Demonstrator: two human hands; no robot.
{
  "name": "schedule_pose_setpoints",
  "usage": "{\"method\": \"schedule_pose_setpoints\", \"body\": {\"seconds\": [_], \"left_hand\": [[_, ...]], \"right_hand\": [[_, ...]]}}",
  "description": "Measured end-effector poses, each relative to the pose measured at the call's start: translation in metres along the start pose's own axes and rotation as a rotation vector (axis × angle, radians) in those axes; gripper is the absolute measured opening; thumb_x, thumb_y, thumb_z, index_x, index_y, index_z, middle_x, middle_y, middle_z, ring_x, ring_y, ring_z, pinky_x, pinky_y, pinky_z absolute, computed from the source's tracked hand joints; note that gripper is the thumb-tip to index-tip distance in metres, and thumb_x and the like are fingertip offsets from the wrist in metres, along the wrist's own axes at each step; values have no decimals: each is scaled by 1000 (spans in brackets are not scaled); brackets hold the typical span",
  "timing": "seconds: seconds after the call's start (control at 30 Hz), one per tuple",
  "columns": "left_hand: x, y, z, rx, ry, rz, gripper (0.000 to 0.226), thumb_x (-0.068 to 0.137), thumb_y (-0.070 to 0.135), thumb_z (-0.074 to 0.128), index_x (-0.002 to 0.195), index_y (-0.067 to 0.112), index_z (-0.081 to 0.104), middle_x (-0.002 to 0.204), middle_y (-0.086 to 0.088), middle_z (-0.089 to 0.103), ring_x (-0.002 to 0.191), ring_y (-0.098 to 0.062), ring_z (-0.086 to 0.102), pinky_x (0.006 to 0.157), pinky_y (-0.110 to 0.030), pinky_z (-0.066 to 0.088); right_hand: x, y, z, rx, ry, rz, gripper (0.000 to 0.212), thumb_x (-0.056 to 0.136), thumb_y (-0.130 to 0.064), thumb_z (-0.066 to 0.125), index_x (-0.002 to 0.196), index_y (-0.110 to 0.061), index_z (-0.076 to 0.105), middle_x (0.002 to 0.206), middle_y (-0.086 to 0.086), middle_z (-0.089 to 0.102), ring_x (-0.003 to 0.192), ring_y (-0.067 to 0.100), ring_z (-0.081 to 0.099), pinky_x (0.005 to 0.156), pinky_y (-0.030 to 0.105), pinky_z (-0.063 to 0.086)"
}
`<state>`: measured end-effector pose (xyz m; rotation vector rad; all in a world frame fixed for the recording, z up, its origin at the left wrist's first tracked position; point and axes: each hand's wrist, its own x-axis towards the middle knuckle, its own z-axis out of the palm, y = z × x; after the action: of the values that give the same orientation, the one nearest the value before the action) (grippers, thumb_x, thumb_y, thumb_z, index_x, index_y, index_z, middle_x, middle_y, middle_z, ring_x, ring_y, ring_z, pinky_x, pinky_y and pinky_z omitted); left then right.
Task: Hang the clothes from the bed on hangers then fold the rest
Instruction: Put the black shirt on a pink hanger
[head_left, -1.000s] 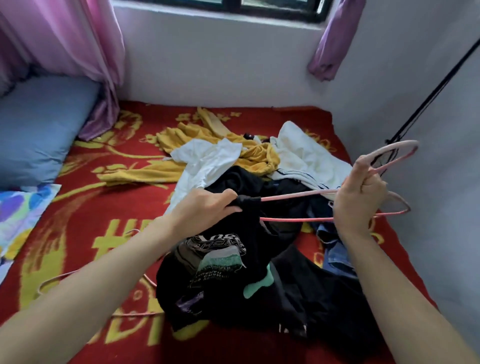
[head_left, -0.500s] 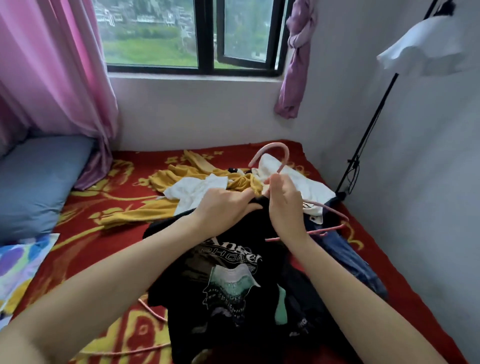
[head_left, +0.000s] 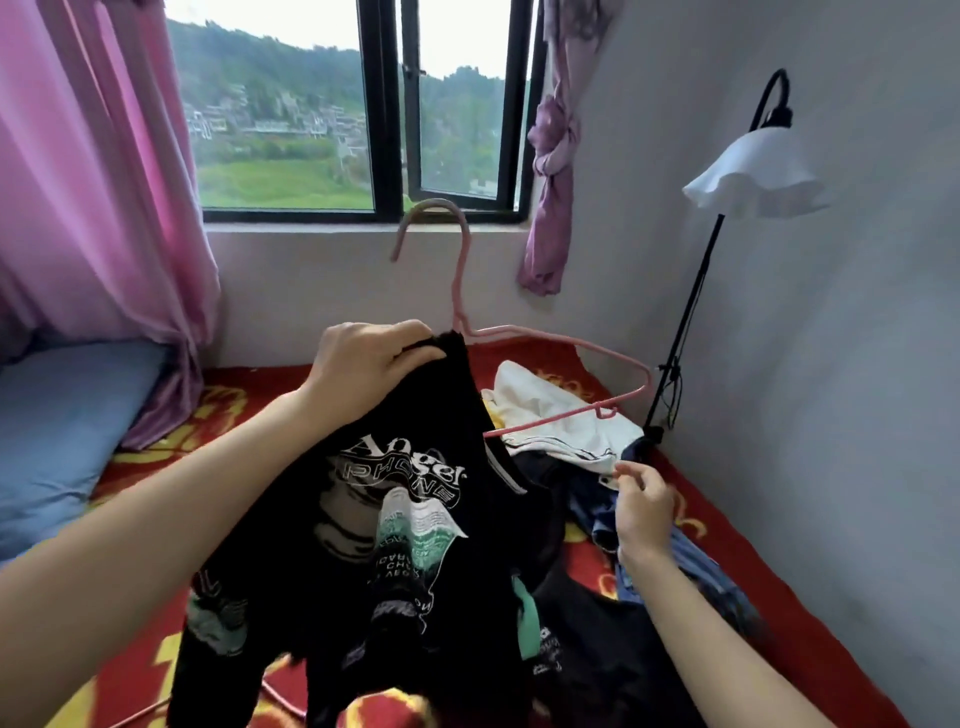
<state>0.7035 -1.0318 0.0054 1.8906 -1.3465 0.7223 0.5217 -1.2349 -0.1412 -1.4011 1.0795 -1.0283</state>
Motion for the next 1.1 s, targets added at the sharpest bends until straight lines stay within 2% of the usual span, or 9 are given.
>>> {"method": "schedule_pose_setpoints", "body": {"seconds": [0.23,0.43,0.57,0.67,0.73,0.8,0.9,0.97,1.1], "left_hand": [[26,4,-27,-62,63,-41,32,82,36,55,90,12,75,84,-5,74,81,-23,69,79,-45,51],[39,-1,-53,-101,156,-42,34,81,34,56,96,9,74,87,-9,73,83,-22,68,83,-44,51],[45,-9,-65,-111,189,-29,35,81,32,56,99,6,73,94,-9,72,88,-21,67,86,-41,51],[50,-18,-70,-143,199,-74,36,80,32,57,99,6,73,90,4,72,78,8,60,85,-30,47],[54,-27,-73,-125,173,-70,29,83,27,60,99,6,73,77,36,63,72,24,53,80,-14,44],[57,-38,-78,-94,165,-50,23,87,22,61,99,6,72,73,44,57,73,26,52,74,-3,38],[58,-55,-89,-41,188,-41,27,86,26,59,100,6,72,85,17,69,81,6,63,74,-2,37],[56,-70,-94,-2,190,-47,21,87,22,62,99,7,72,83,19,68,82,-6,67,74,-4,38],[47,-89,-99,222,187,80,16,87,16,66,98,7,73,86,-15,73,77,-33,70,76,-32,47]], "right_hand": [[-38,-28,37,-154,-354,-576,27,82,9,56,102,-6,67,94,-2,65,86,8,58,80,5,41],[-49,-22,58,-308,-564,-979,41,78,-2,65,118,-4,63,110,8,68,103,12,59,90,22,46],[-42,-12,56,-563,-509,-1233,64,63,-10,81,124,-14,60,100,7,68,85,22,67,72,29,56],[-38,-15,51,-609,-492,-1341,42,71,-8,57,111,-18,66,94,8,68,76,22,65,64,25,54],[-31,-20,44,-703,-617,-1347,34,71,-12,45,91,-13,73,90,8,67,83,21,59,67,27,53],[-21,-31,33,-762,-782,-1181,28,75,-14,44,81,-6,71,85,11,65,90,21,51,77,35,50],[-1,-54,7,-758,-837,-1064,38,85,-27,38,74,0,63,78,3,58,87,19,50,84,37,42],[8,-82,-16,-673,-833,-1007,30,88,-33,59,75,-6,63,74,-16,51,80,6,45,81,22,38],[25,-139,-44,-499,-715,-806,21,75,-11,76,64,-22,61,64,-9,55,60,1,48,63,15,37]]}}
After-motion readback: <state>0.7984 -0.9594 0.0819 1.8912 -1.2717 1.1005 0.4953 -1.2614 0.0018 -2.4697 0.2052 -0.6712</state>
